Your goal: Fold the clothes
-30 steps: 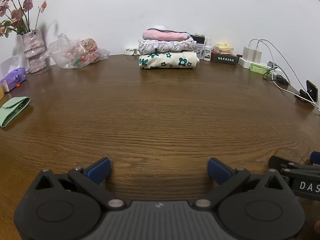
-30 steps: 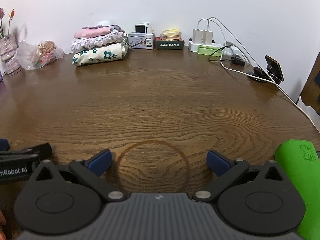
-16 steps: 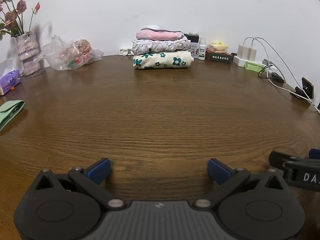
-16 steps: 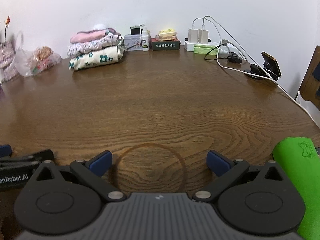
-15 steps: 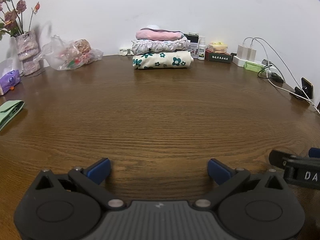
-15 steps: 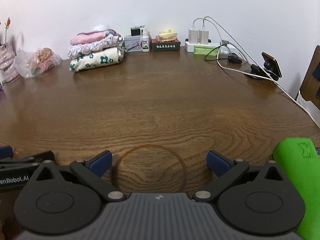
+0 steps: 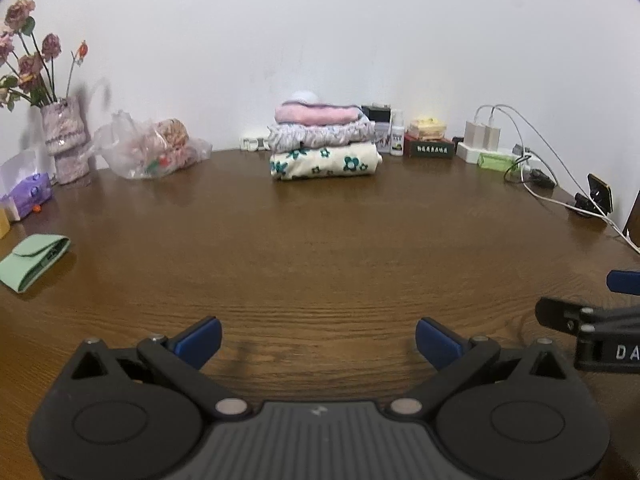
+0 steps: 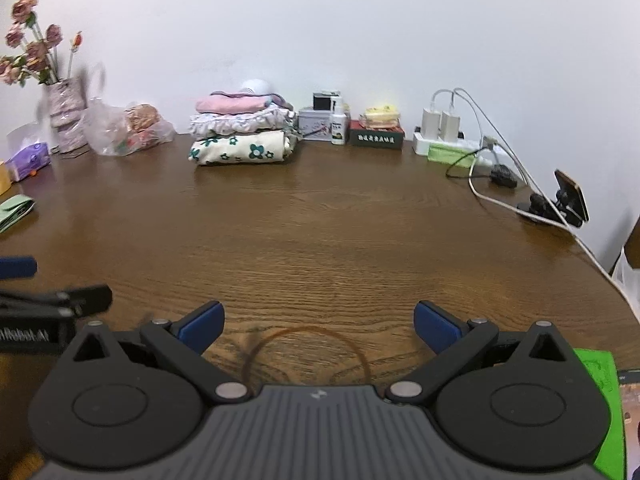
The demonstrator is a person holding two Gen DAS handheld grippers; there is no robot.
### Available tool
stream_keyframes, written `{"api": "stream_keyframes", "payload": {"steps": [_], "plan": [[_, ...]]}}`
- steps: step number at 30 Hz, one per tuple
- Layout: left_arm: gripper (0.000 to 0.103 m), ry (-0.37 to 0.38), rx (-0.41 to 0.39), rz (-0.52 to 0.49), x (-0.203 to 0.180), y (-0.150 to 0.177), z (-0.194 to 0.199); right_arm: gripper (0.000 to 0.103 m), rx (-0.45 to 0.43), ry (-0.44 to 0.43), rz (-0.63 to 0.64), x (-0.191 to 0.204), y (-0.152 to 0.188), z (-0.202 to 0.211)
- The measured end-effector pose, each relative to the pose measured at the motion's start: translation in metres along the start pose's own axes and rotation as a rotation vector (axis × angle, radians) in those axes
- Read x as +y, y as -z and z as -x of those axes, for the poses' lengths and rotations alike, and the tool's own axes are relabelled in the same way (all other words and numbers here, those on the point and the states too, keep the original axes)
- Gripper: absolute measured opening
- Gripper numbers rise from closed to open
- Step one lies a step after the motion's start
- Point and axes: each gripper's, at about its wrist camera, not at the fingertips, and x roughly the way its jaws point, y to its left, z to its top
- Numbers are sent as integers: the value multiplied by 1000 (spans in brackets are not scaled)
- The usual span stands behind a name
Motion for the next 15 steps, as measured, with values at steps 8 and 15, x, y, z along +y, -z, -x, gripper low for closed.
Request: {"api": "stream_keyframes", "payload": {"steps": [8,15], "plan": [[103,23,-47,2,1,0,9,103,-15,1,-33,2,3,9],[103,59,-38,-16,-5,1,13,103,-33,8,-9,0,8,18]]}}
